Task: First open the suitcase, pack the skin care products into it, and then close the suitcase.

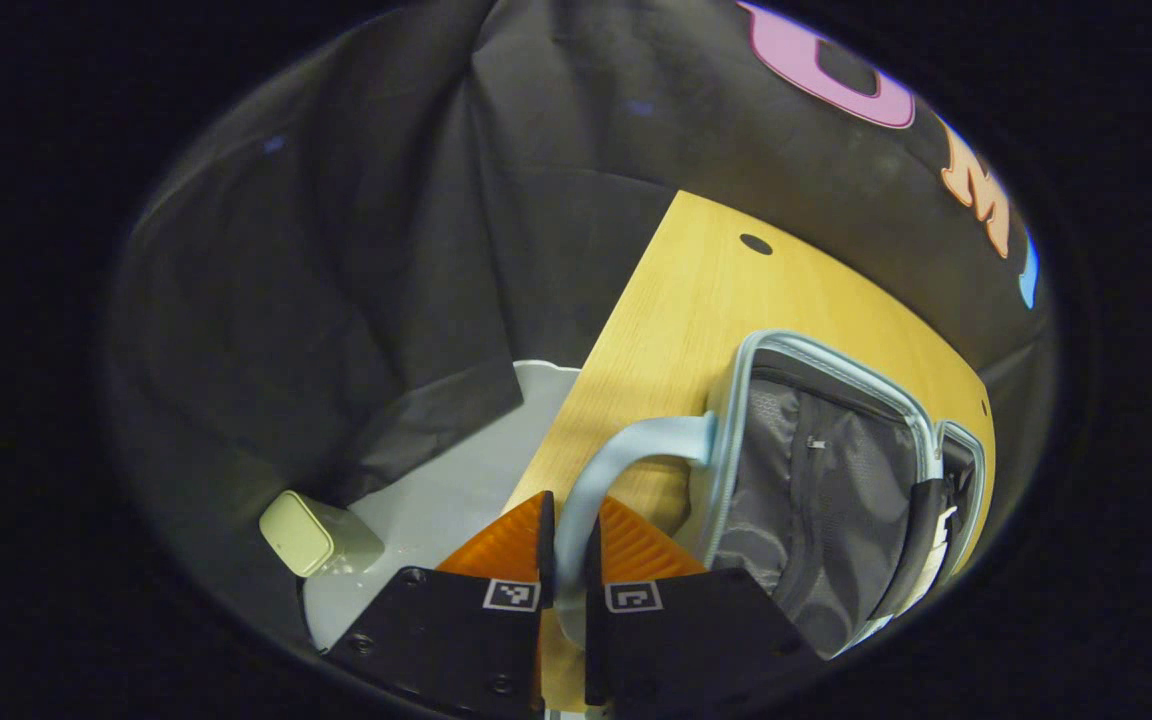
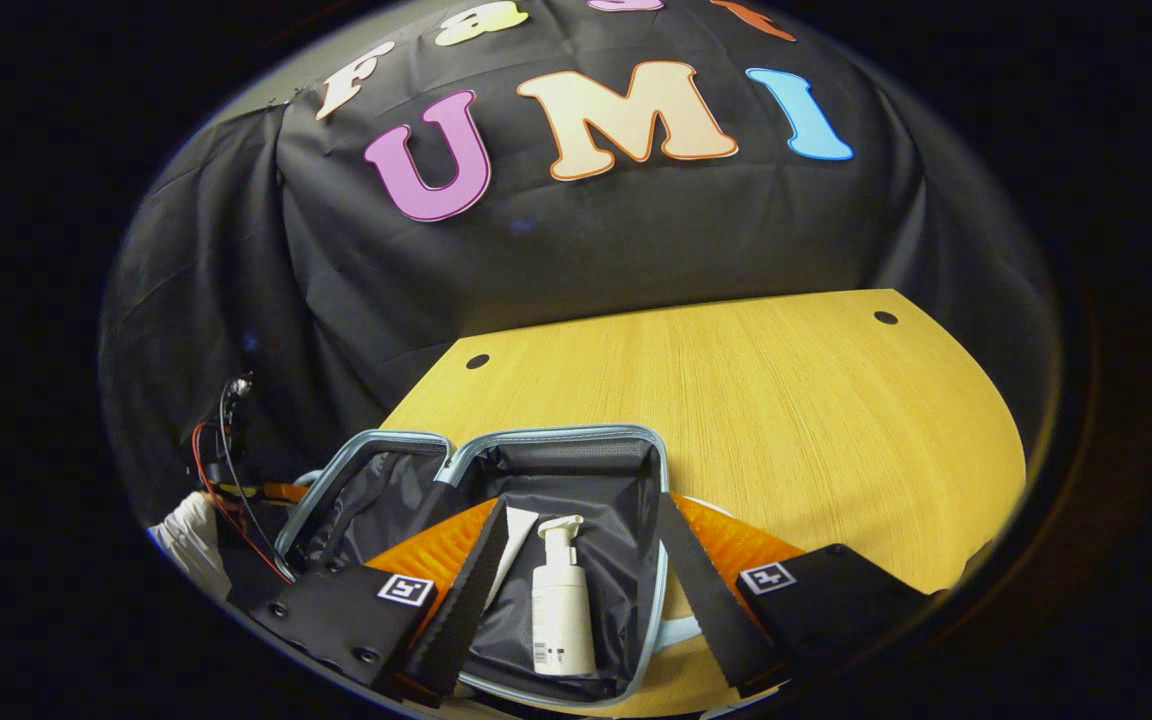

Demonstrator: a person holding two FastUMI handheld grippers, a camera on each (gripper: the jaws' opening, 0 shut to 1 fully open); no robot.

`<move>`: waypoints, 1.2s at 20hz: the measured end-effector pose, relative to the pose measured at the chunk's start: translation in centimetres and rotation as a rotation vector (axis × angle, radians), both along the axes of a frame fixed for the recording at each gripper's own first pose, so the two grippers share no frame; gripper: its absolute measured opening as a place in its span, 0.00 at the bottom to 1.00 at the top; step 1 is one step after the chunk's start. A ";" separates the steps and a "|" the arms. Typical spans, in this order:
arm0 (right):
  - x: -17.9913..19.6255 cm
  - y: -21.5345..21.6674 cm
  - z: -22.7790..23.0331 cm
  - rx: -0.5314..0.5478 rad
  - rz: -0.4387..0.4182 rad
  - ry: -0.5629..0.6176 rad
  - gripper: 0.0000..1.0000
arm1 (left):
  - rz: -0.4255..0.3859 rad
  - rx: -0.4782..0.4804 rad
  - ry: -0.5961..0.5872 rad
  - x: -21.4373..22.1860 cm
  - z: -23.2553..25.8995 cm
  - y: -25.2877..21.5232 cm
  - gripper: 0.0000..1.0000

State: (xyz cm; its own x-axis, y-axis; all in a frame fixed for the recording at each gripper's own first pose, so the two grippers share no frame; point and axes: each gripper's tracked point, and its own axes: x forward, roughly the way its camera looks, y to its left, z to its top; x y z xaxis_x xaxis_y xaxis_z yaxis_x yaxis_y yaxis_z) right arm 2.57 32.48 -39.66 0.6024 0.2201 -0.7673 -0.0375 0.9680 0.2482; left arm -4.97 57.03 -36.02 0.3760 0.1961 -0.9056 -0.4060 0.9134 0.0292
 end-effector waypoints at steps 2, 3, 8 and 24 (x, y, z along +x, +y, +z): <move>0.1 -0.1 0.5 0.014 0.012 -0.011 0.95 | -0.036 0.035 -0.016 0.7 3.0 -0.2 0.09; 0.1 -0.5 0.7 0.020 0.018 -0.018 0.95 | -0.051 0.045 -0.026 0.9 4.6 -0.9 0.09; -0.2 -1.9 2.6 0.069 0.054 -0.060 0.95 | -0.129 0.164 -0.103 2.3 12.3 -3.9 0.08; -1.1 -4.1 4.2 0.090 0.049 -0.106 0.95 | -0.069 0.121 -0.130 1.5 11.6 -5.5 0.40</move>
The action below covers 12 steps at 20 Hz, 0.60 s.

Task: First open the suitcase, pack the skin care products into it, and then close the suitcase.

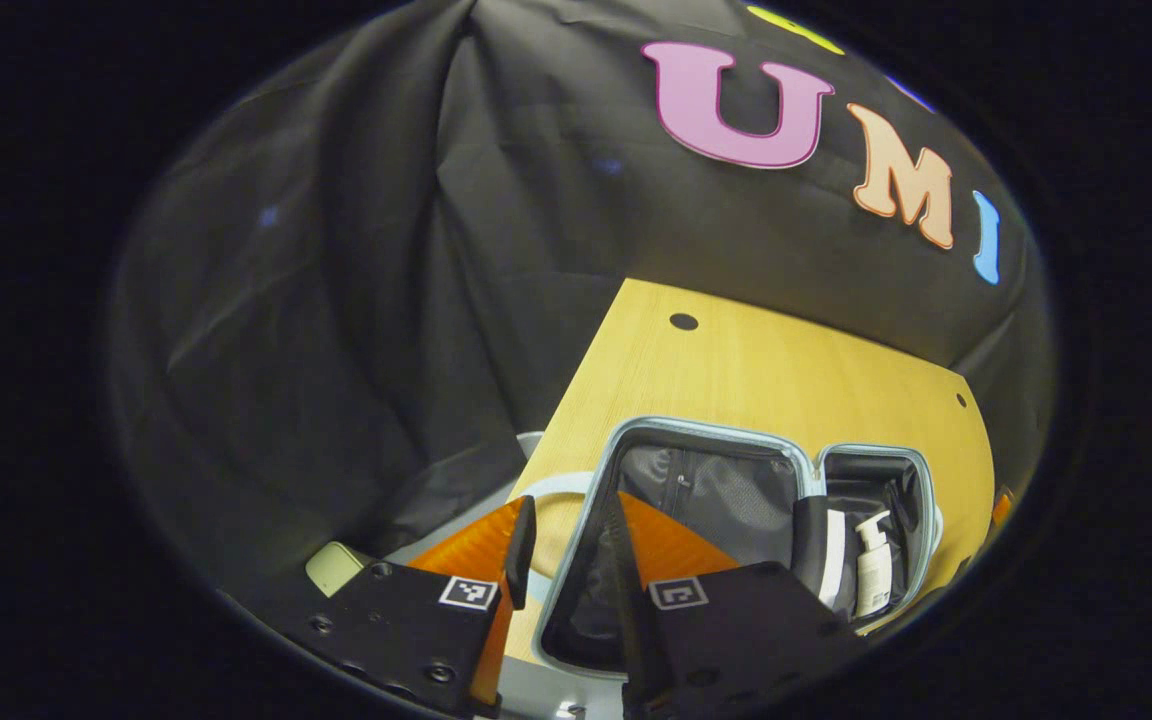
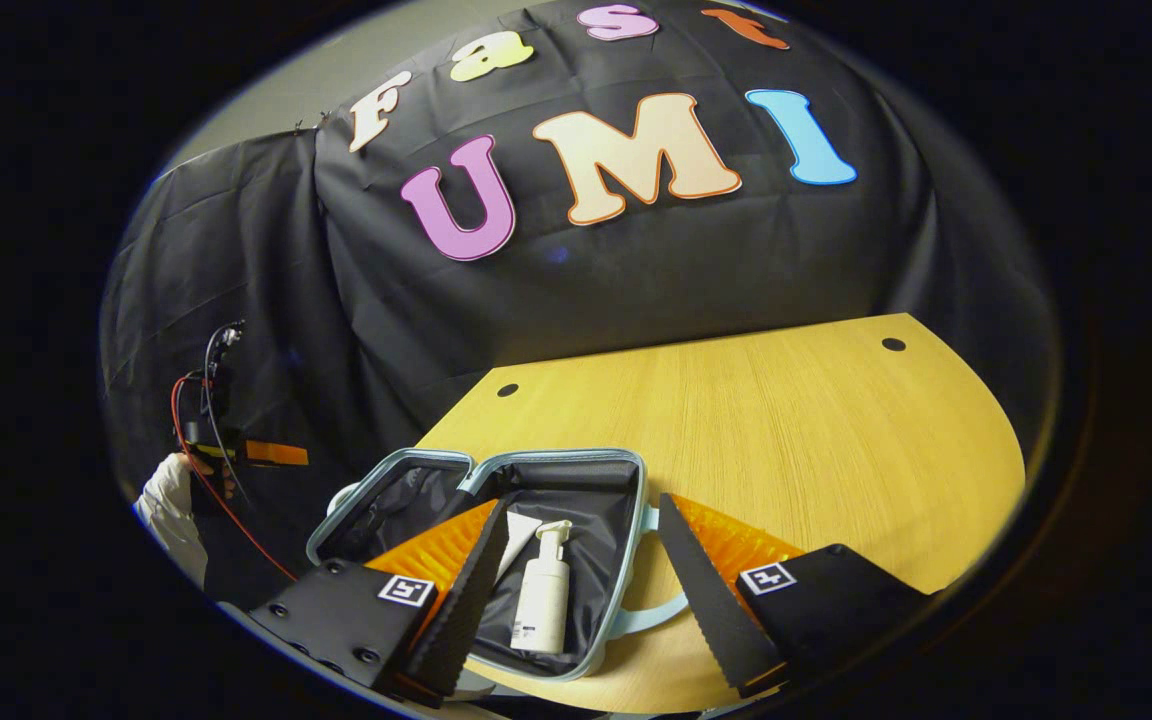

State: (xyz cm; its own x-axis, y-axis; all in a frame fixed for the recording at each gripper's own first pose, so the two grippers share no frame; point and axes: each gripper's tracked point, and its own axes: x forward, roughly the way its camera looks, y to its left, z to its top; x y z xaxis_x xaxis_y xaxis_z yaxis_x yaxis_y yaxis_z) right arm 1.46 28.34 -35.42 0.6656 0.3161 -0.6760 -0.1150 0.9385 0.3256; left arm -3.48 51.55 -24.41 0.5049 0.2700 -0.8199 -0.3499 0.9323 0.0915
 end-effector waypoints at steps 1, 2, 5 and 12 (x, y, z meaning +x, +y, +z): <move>0.1 0.2 0.0 -0.006 0.000 -0.002 0.95 | 0.001 -0.003 0.020 -0.3 -1.0 0.5 0.42; 0.2 0.6 -0.1 -0.014 0.001 -0.004 0.95 | 0.002 -0.002 0.040 -0.5 -1.8 1.1 0.42; 0.5 1.4 -0.5 -0.029 -0.011 -0.004 0.95 | 0.012 -0.024 0.094 -0.9 -4.6 2.4 0.42; 0.7 3.7 -1.9 -0.064 -0.023 0.022 0.95 | 0.039 -0.095 0.184 -2.1 -10.6 5.0 0.43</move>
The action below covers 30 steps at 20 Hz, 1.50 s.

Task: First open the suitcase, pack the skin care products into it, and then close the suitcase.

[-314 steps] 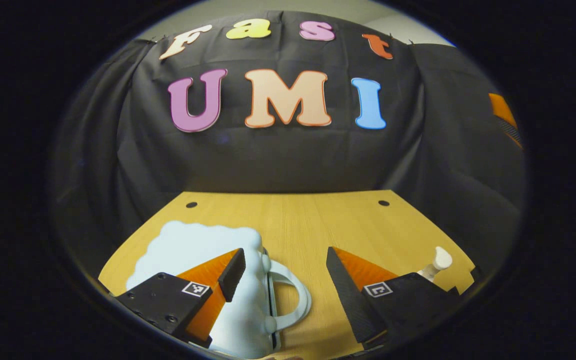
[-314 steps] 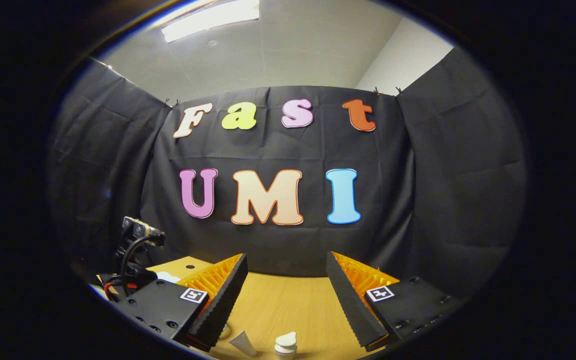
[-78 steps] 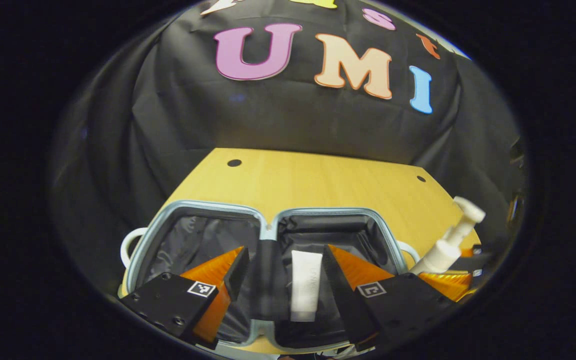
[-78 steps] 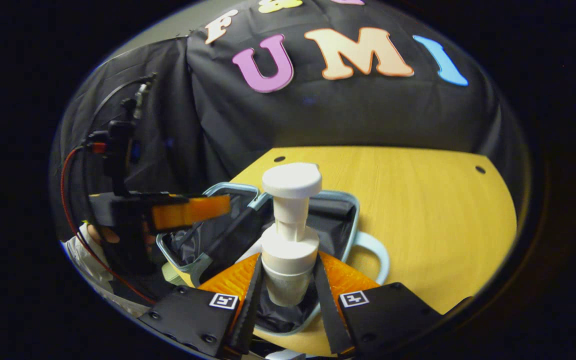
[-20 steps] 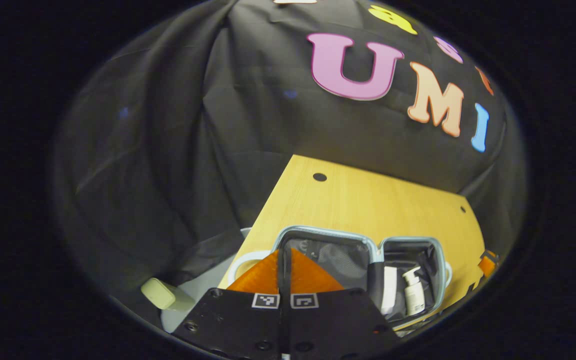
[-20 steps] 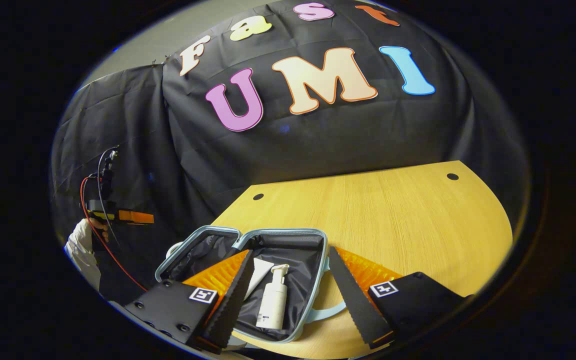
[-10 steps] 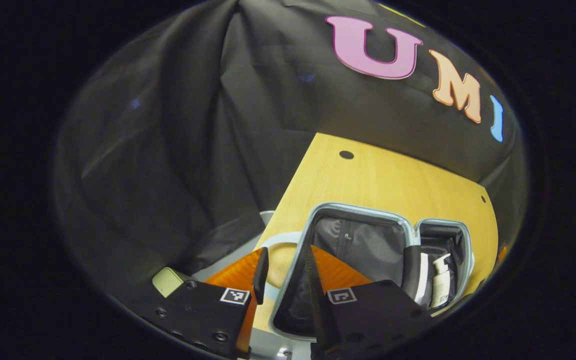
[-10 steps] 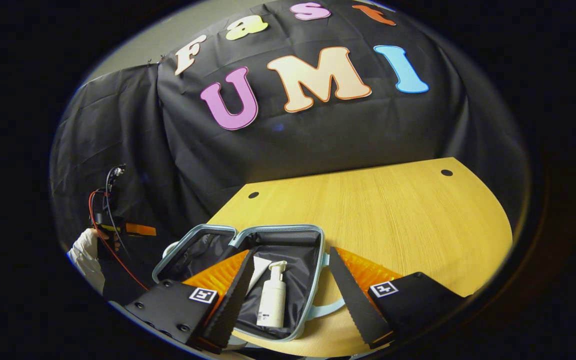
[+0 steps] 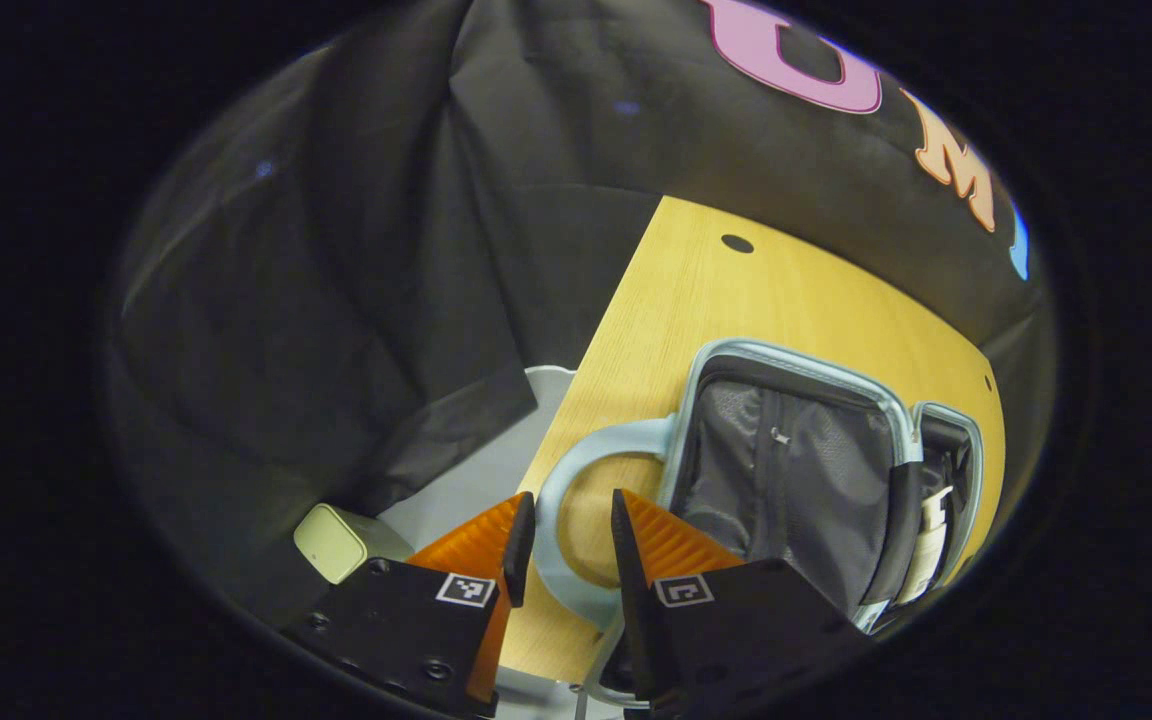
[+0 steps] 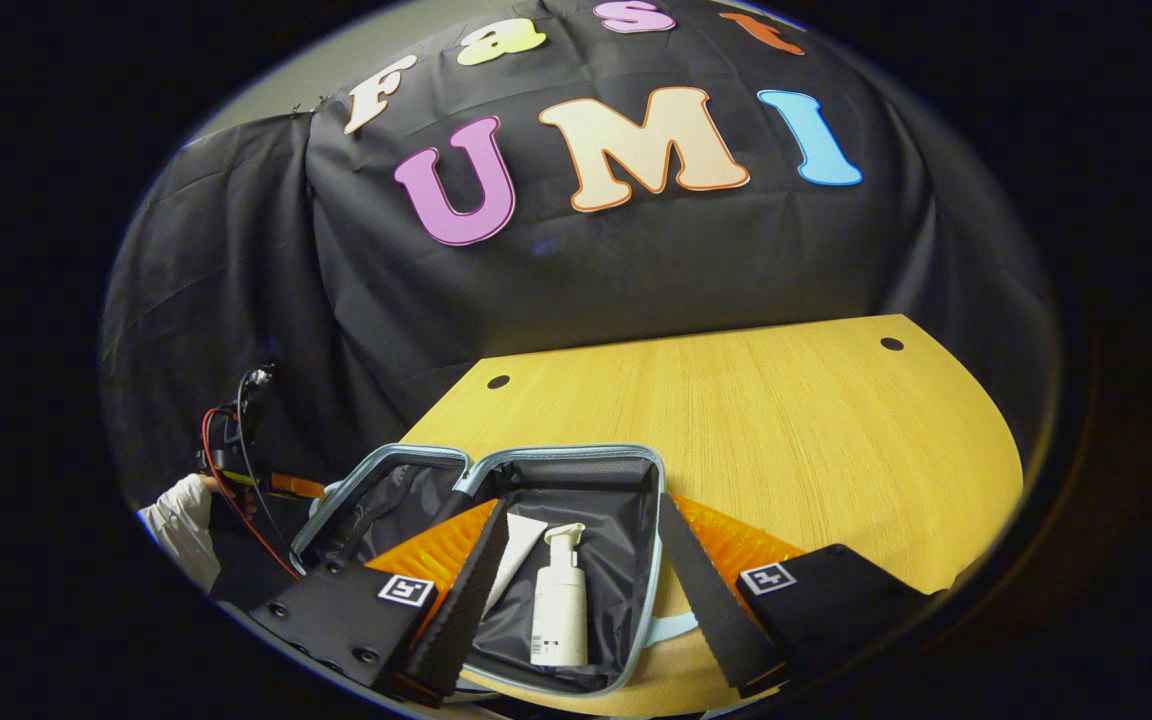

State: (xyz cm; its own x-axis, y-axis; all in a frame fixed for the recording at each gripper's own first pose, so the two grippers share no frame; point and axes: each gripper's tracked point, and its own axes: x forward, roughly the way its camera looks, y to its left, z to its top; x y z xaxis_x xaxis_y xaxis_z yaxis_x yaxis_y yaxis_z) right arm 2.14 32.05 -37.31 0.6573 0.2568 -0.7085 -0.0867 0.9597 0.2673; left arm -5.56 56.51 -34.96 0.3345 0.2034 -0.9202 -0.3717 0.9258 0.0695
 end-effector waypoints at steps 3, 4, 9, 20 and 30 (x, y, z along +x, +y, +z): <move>0.1 1.0 -0.4 -0.007 0.001 0.012 0.95 | -0.002 -0.015 0.033 -0.3 -1.8 0.7 0.47; 0.2 1.2 -0.6 -0.010 0.003 0.014 0.95 | -0.001 -0.019 0.042 -0.3 -2.4 1.0 0.45; 0.2 1.4 -0.8 -0.033 0.009 0.015 0.95 | 0.013 -0.036 0.085 -0.8 -4.9 1.7 0.39; 0.6 -0.6 -0.5 -0.012 -0.010 0.001 0.95 | -0.033 0.027 -0.028 1.8 1.9 0.2 0.00; 1.5 -1.2 1.3 0.032 0.053 -0.066 0.95 | -0.160 0.045 -0.208 5.3 14.0 -7.1 0.00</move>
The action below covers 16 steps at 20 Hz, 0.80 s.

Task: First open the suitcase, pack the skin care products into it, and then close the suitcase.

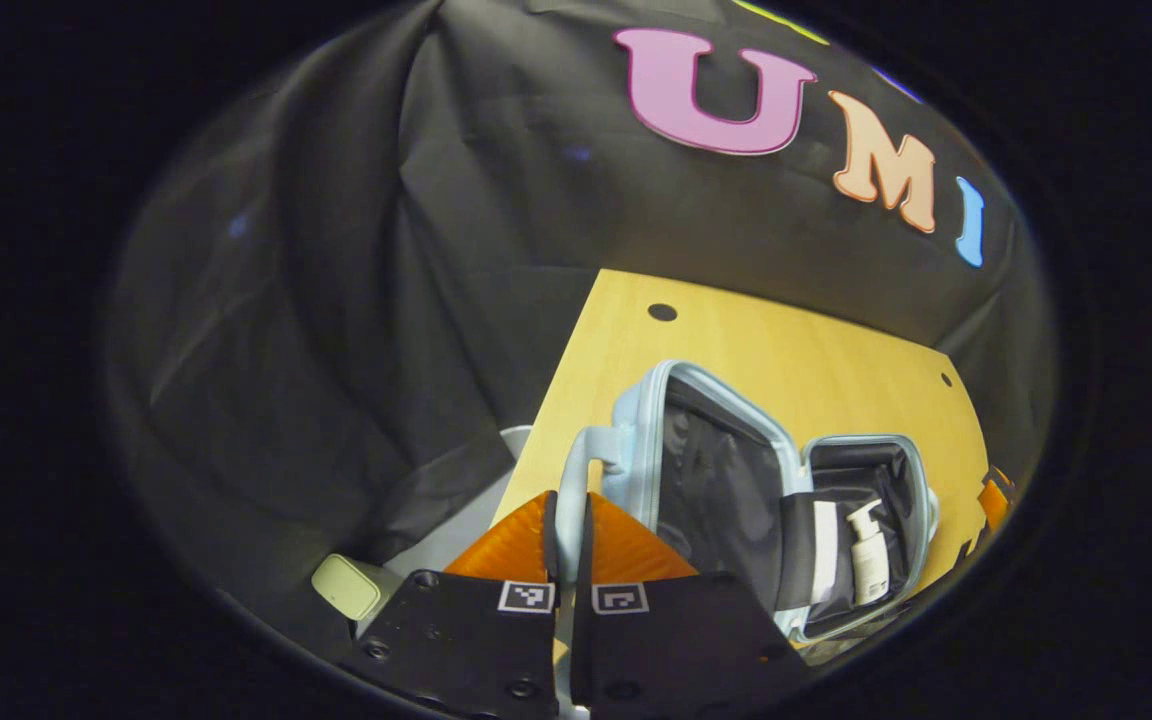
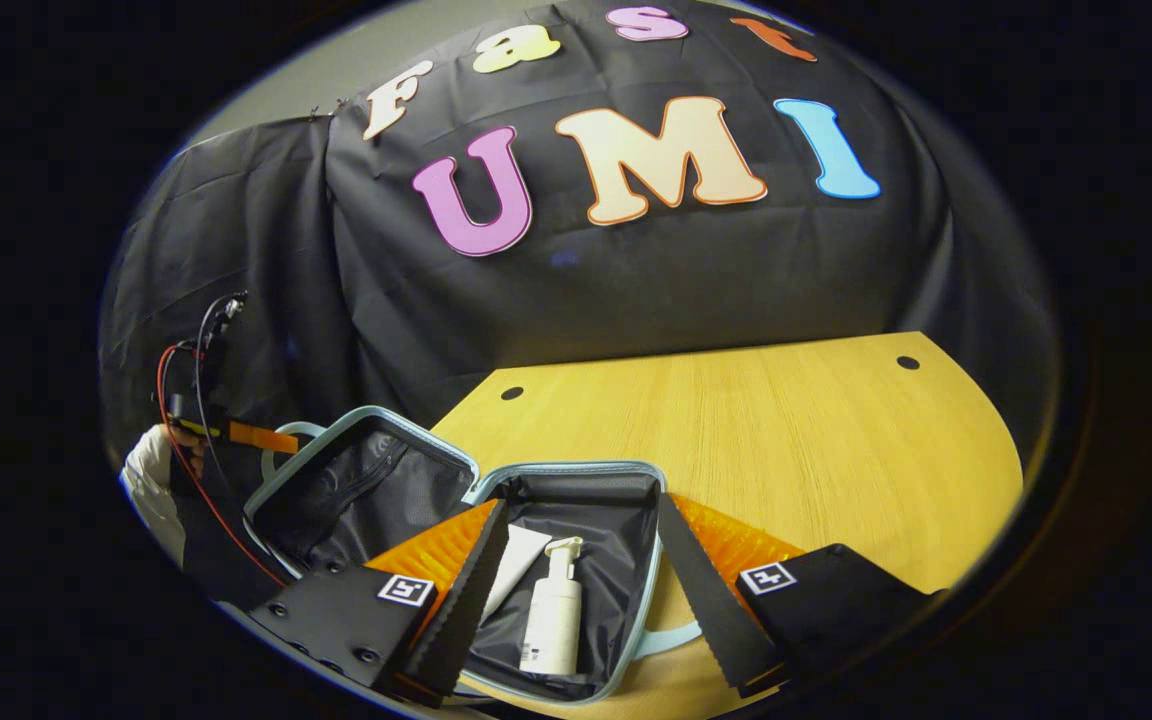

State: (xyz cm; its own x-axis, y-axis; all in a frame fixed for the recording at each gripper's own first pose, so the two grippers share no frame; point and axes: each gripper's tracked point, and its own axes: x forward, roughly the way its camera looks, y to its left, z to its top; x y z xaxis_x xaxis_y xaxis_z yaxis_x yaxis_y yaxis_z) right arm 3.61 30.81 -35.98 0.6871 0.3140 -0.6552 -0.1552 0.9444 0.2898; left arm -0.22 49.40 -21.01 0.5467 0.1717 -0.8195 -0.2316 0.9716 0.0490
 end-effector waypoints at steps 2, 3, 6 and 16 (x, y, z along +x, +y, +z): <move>0.1 -0.7 0.5 0.005 -0.002 -0.012 0.95 | -0.016 -0.020 -0.031 0.6 1.3 -1.8 0.00; 0.1 -1.0 0.7 0.007 -0.006 -0.014 0.95 | -0.023 -0.026 -0.037 0.7 1.8 -2.7 0.00; -0.2 -2.1 1.2 0.015 -0.019 -0.014 0.95 | -0.075 -0.040 -0.067 1.4 3.3 -5.5 0.00; -0.6 -8.0 3.6 0.014 -0.071 -0.044 0.95 | -0.288 -0.174 -0.173 4.5 8.2 -18.8 0.00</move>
